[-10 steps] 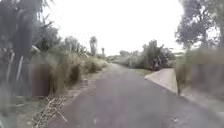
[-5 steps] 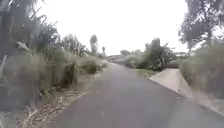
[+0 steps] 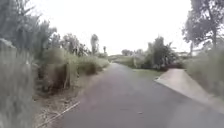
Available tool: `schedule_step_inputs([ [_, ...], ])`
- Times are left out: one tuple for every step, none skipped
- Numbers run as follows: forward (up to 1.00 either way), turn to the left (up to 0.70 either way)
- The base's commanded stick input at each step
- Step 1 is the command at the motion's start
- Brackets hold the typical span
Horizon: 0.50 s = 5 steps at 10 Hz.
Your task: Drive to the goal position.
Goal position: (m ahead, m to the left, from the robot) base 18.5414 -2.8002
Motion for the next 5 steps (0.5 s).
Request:
schedule_step_inputs([
  [1.00,0.00],
  [1.00,0.00],
  [1.00,0.00],
  [1.00,0.00],
  [1.00,0.00],
])
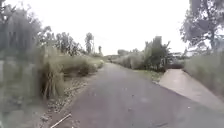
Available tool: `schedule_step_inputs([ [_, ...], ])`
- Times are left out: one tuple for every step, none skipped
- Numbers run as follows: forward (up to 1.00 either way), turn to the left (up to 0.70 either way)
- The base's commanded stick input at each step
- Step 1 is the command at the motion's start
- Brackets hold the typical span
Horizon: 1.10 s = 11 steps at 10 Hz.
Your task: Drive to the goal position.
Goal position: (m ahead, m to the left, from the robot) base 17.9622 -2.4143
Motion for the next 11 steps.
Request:
schedule_step_inputs([
  [1.00,0.00],
  [1.00,0.00],
  [1.00,0.00],
  [1.00,0.00],
  [1.00,-0.05],
  [1.00,-0.10],
  [1.00,-0.13],
  [1.00,-0.08],
  [1.00,-0.03],
  [1.00,0.00],
  [1.00,0.00],
])
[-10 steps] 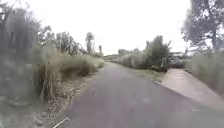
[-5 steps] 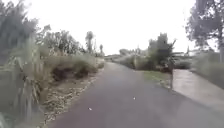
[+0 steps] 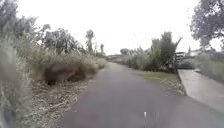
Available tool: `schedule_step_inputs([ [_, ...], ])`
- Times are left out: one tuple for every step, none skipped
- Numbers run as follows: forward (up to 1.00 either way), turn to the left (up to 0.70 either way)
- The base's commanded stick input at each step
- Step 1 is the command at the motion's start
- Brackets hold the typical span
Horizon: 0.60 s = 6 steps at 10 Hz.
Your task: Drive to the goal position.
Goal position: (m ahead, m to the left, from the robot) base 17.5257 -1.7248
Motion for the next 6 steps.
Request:
schedule_step_inputs([
  [1.00,0.00],
  [1.00,0.00],
  [1.00,0.00],
  [1.00,0.00],
  [1.00,0.00],
  [1.00,0.00],
])
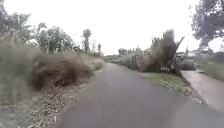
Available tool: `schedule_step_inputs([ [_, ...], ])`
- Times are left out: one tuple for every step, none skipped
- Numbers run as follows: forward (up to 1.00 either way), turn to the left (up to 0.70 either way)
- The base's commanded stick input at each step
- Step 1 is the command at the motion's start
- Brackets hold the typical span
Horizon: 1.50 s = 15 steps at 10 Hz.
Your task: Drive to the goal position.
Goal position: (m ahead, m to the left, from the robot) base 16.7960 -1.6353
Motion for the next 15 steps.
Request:
schedule_step_inputs([
  [1.00,0.00],
  [1.00,0.00],
  [1.00,0.00],
  [1.00,0.00],
  [1.00,0.00],
  [1.00,0.00],
  [1.00,0.00],
  [1.00,0.00],
  [1.00,0.00],
  [1.00,-0.40],
  [1.00,-0.40],
  [1.00,-0.40],
  [1.00,0.00],
  [1.00,0.00],
  [1.00,0.00],
])
